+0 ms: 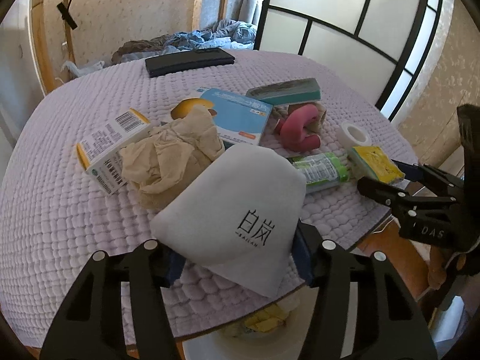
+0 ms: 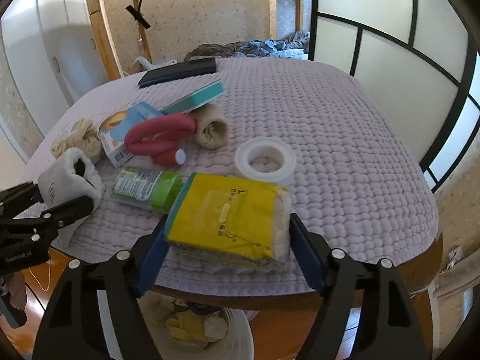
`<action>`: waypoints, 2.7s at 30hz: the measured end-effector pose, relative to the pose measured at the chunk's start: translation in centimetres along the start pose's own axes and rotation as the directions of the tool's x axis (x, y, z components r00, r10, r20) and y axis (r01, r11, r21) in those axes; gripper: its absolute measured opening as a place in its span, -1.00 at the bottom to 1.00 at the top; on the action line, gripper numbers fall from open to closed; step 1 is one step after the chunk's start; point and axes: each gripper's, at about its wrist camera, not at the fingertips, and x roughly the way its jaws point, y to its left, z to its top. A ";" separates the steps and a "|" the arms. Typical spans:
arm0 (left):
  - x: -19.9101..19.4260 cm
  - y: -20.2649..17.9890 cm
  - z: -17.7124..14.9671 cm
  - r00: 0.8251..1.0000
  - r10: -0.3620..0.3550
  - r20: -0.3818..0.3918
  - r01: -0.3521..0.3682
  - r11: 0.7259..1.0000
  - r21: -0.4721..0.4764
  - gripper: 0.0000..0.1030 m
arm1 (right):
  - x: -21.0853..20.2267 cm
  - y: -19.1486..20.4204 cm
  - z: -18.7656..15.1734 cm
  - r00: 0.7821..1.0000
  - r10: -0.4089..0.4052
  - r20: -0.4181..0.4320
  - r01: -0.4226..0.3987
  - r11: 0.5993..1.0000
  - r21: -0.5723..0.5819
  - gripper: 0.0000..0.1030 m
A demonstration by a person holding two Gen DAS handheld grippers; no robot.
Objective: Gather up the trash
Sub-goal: 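Carry the cloth bag in the left gripper while the right carries the yellow pack over the bin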
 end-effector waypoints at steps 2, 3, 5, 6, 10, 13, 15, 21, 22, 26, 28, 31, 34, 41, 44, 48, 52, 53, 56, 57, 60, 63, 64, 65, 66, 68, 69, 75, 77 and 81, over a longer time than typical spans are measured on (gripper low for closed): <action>-0.6 0.2 -0.1 1.000 -0.011 -0.002 0.011 1.000 -0.016 0.15 | -0.8 -0.1 -0.1 1.000 0.007 0.007 -0.007 1.000 -0.002 0.46; -0.8 0.2 -0.2 1.000 -0.016 -0.002 0.016 1.000 -0.019 0.15 | -1.3 0.0 -0.1 1.000 0.011 0.009 -0.011 1.000 -0.006 0.46; -1.5 0.0 -0.5 1.000 -0.025 -0.004 0.025 1.000 -0.017 0.15 | -2.1 0.2 -0.2 1.000 0.023 0.010 -0.023 1.000 -0.020 0.46; -1.7 0.0 -0.6 1.000 -0.025 -0.005 0.025 1.000 -0.014 0.15 | -2.6 0.4 -0.4 0.999 0.033 0.011 -0.033 0.999 -0.030 0.46; -2.7 -0.3 -1.3 1.000 -0.018 -0.012 0.018 1.000 -0.005 0.15 | -4.3 1.2 -0.9 0.997 0.076 0.007 -0.075 0.995 -0.067 0.46; -3.2 -0.3 -1.9 0.999 -0.025 -0.025 0.025 1.000 -0.017 0.15 | -5.2 1.8 -1.5 0.995 0.102 -0.005 -0.102 0.992 -0.078 0.46; -3.6 -0.3 -2.3 0.999 -0.030 -0.031 0.029 0.999 -0.027 0.15 | -5.6 2.2 -2.0 0.993 0.117 -0.015 -0.118 0.990 -0.078 0.46; -4.4 -0.8 -3.6 0.998 -0.028 -0.050 0.026 0.999 -0.029 0.15 | -5.7 3.2 -3.7 0.990 0.132 -0.054 -0.136 0.987 -0.085 0.46; -4.4 -0.9 -3.9 0.998 -0.027 -0.058 0.026 0.999 -0.031 0.15 | -5.7 3.3 -4.0 0.989 0.134 -0.061 -0.139 0.987 -0.086 0.46; -4.2 -1.4 -4.9 0.996 -0.028 -0.086 0.025 0.999 -0.035 0.15 | -5.7 3.8 -5.1 0.988 0.132 -0.082 -0.139 0.986 -0.086 0.46; -4.1 -1.6 -5.3 0.995 -0.026 -0.097 0.023 0.999 -0.031 0.15 | -5.6 3.9 -5.7 0.987 0.129 -0.093 -0.138 0.987 -0.087 0.46; -3.9 -1.9 -6.0 0.994 -0.018 -0.112 0.016 1.000 -0.026 0.15 | -5.4 4.0 -6.3 0.987 0.119 -0.105 -0.129 0.987 -0.094 0.46; -3.8 -2.0 -6.6 0.992 -0.011 -0.127 0.008 1.000 -0.024 0.15 | -5.1 4.0 -6.8 0.987 0.109 -0.116 -0.120 0.988 -0.099 0.46; -3.4 -2.4 -7.8 0.987 0.007 -0.163 -0.010 1.000 -0.018 0.15 | -4.4 3.9 -7.3 0.988 0.090 -0.127 -0.104 0.989 -0.102 0.46; -3.3 -2.5 -8.1 0.985 0.018 -0.172 -0.021 1.000 -0.014 0.15 | -4.2 3.8 -7.5 0.986 0.092 -0.136 -0.105 0.990 -0.091 0.46; -2.9 -2.7 -8.6 0.983 0.030 -0.184 -0.033 0.999 -0.016 0.15 | -3.9 3.9 -7.9 0.984 0.094 -0.149 -0.108 0.990 -0.093 0.46; -2.5 -2.6 -9.3 0.979 0.041 -0.200 -0.047 0.999 -0.025 0.15 | -3.6 4.1 -8.2 0.983 0.094 -0.158 -0.110 0.989 -0.095 0.46; -2.4 -2.6 -9.4 0.978 0.043 -0.204 -0.049 0.998 -0.027 0.15 | -3.6 4.2 -8.3 0.982 0.095 -0.161 -0.111 0.989 -0.095 0.46; -2.1 -2.5 -9.7 0.976 0.052 -0.212 -0.061 0.998 -0.033 0.15 | -3.5 4.2 -8.6 0.981 0.094 -0.167 -0.111 0.989 -0.095 0.46; -2.1 -2.5 -9.7 0.975 0.055 -0.214 -0.063 0.997 -0.034 0.15 | -3.5 4.2 -8.6 0.981 0.093 -0.169 -0.111 0.989 -0.096 0.46; -1.8 -2.6 -9.9 0.973 0.066 -0.222 -0.074 0.997 -0.030 0.15 | -3.4 4.3 -8.8 0.980 0.092 -0.174 -0.110 0.989 -0.097 0.46; -1.6 -2.7 -10.2 0.971 0.077 -0.227 -0.084 0.996 -0.023 0.15 | -3.2 4.5 -9.0 0.980 0.092 -0.176 -0.110 0.989 -0.099 0.46; -1.6 -2.7 -10.2 0.970 0.078 -0.228 -0.085 0.996 -0.023 0.15 | -3.3 4.4 -9.1 0.980 0.092 -0.177 -0.111 0.989 -0.100 0.46; -1.5 -2.8 -10.2 0.970 0.079 -0.230 -0.086 0.996 -0.022 0.15 | -3.3 4.4 -9.1 0.980 0.092 -0.177 -0.111 0.989 -0.099 0.46; -1.4 -2.9 -10.3 0.969 0.080 -0.232 -0.087 0.996 -0.020 0.15 | -3.3 4.4 -9.2 0.980 0.092 -0.179 -0.111 0.989 -0.098 0.46; -1.2 -3.2 -10.5 0.968 0.084 -0.236 -0.090 0.996 -0.015 0.15 | -3.2 4.4 -9.3 0.979 0.094 -0.181 -0.112 0.989 -0.094 0.46; -1.1 -3.2 -10.6 0.968 0.086 -0.237 -0.092 0.996 -0.013 0.15 | -3.2 4.3 -9.4 0.979 0.095 -0.183 -0.113 0.989 -0.091 0.46; -0.5 -3.7 -11.4 0.965 0.097 -0.244 -0.102 0.995 -0.008 0.15 | -3.0 4.2 -9.8 0.977 0.097 -0.188 -0.114 0.990 -0.083 0.46; -0.3 -3.7 -11.5 0.964 0.099 -0.246 -0.104 0.995 -0.006 0.15 | -2.9 4.3 -9.9 0.977 0.098 -0.191 -0.115 0.990 -0.079 0.46; 0.4 -3.2 -11.9 0.963 0.101 -0.250 -0.106 0.994 -0.005 0.15 | -2.7 4.2 -10.1 0.975 0.100 -0.198 -0.116 0.990 -0.074 0.46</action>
